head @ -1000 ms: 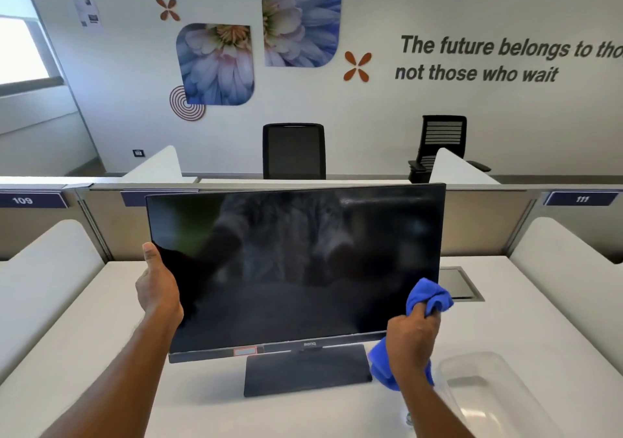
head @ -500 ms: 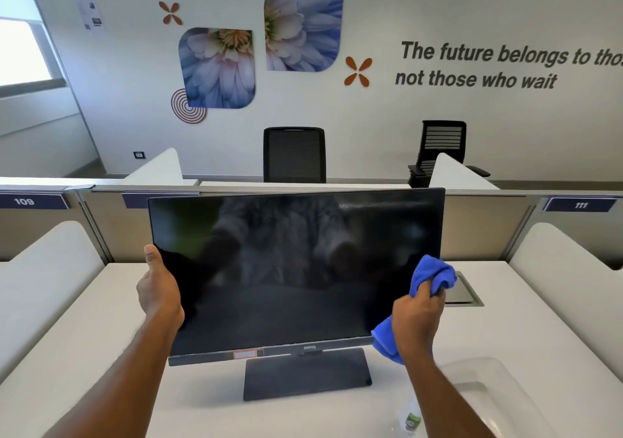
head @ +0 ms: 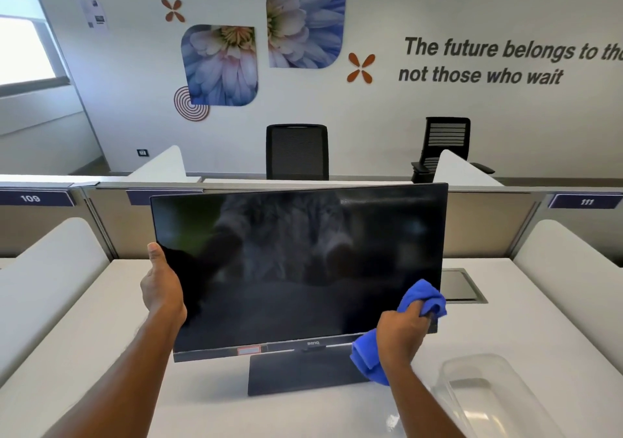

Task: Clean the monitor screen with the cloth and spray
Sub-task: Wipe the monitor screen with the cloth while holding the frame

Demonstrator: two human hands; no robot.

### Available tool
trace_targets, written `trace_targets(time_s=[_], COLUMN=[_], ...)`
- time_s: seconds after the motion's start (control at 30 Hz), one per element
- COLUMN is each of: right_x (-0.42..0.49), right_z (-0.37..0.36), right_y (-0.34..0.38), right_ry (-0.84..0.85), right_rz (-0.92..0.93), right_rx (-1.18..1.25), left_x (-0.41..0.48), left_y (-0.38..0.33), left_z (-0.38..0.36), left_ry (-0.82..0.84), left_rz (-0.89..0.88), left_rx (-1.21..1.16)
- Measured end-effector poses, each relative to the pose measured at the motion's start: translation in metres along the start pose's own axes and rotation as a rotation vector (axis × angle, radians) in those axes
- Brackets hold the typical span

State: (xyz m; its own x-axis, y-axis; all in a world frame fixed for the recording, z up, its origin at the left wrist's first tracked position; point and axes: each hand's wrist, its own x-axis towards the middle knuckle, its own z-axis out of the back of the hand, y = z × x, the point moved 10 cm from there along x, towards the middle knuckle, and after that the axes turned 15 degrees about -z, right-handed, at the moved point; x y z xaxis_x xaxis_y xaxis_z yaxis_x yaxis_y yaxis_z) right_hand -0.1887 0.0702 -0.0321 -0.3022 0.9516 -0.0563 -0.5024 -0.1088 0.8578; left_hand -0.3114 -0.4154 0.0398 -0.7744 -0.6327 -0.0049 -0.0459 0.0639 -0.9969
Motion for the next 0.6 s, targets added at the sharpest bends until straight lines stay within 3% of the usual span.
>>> trace_targets(time_s=[0.13,0.2,0.33,0.5,0.6], right_x=[-0.035,-0.072,-0.149,-0.171,-0.119], right_z=[0.006,-0.008,-0.078,-0.072,-0.054], right_y=[0.062,0.079,0.05,0.045,0.049], right_ry=[-0.078,-0.082,0.162,0.213,0.126], right_rz=[0.31,0.518,0.802,0.954,0.772], right_rx=[-0.037,-0.201,-0.654,-0.67,-0.675], left_x=[-0.001,-0.001,-0.001,0.0,0.0], left_y=[-0.003,-0.004,-0.002,-0.001,-0.002], left_z=[0.0,0.0,0.0,0.0,-0.001], left_ry=[0.003,0.003,0.01,0.025,0.039], left_rz=[-0.005,-0.005,0.008,0.004,0.005], left_rx=[0.002,-0.002,-0.003,-0.006,-0.014])
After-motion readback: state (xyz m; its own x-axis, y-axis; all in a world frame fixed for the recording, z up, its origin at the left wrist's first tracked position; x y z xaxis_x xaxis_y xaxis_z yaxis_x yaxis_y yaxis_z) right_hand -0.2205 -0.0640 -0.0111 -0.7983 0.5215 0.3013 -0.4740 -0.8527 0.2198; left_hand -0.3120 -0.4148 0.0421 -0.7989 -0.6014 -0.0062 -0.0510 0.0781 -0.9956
